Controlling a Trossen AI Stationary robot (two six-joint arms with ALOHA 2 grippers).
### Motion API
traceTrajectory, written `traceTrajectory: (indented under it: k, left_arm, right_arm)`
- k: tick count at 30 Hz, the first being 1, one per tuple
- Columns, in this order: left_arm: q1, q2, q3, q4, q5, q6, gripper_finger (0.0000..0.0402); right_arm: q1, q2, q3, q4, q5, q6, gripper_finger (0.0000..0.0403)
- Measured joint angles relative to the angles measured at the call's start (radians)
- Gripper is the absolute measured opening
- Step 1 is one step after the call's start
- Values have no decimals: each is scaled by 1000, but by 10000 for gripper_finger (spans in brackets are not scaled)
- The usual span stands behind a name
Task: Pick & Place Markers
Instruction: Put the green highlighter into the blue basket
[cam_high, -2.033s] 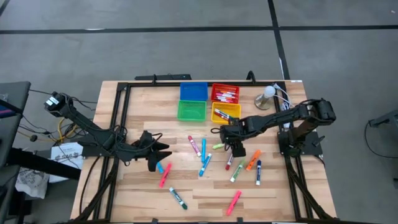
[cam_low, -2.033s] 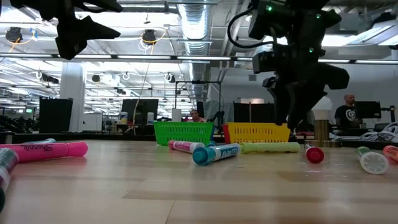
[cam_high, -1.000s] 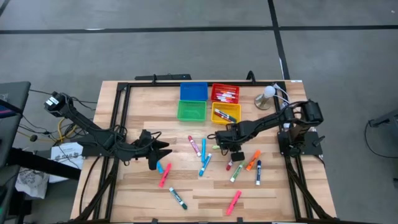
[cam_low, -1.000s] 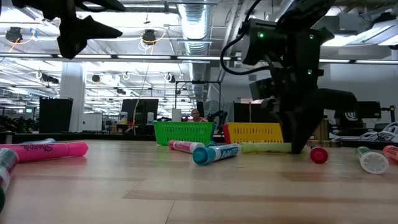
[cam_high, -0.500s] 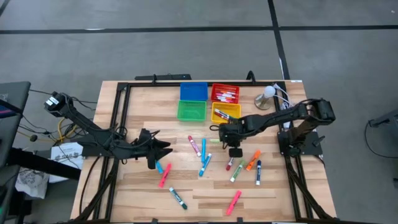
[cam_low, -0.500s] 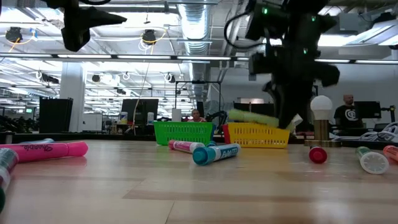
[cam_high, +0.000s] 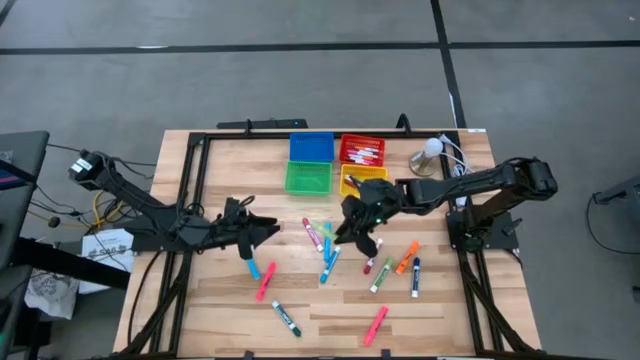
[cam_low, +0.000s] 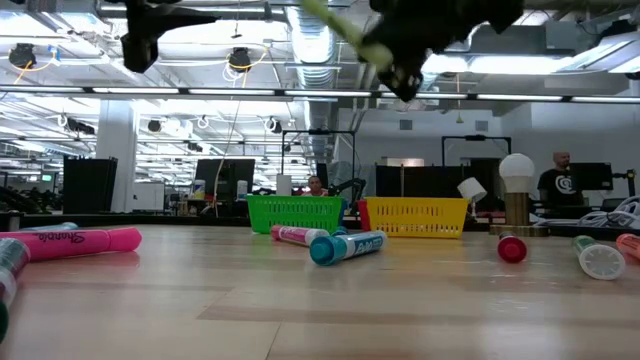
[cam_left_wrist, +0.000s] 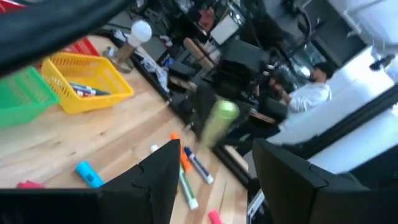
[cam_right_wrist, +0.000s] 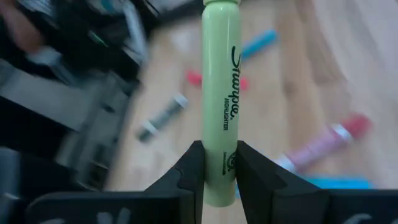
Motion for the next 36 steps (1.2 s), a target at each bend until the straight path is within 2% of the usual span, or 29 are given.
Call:
traceTrajectory:
  k: [4, 9, 15, 21, 31, 36]
  left_arm:
    - [23, 0, 0, 25, 0, 2, 200]
    - [31, 7, 0, 73, 0, 4, 200]
    - [37, 77, 1, 233, 1, 67, 200]
    - [66, 156, 3, 371, 1, 105, 200]
    - [68, 204, 43, 382, 23, 109, 200]
    - [64, 200, 43, 379, 63, 158, 200]
  right_arm:
    - [0, 8, 0, 152, -60, 76, 60]
    - [-6, 20, 0, 287, -88, 147, 61]
    - [-6, 49, 5, 404, -89, 214, 61]
    - [-6, 123, 83, 395, -138, 255, 61]
    - [-28, 247, 223, 399, -230, 256, 61]
    - [-57, 238, 237, 392, -266, 256, 61]
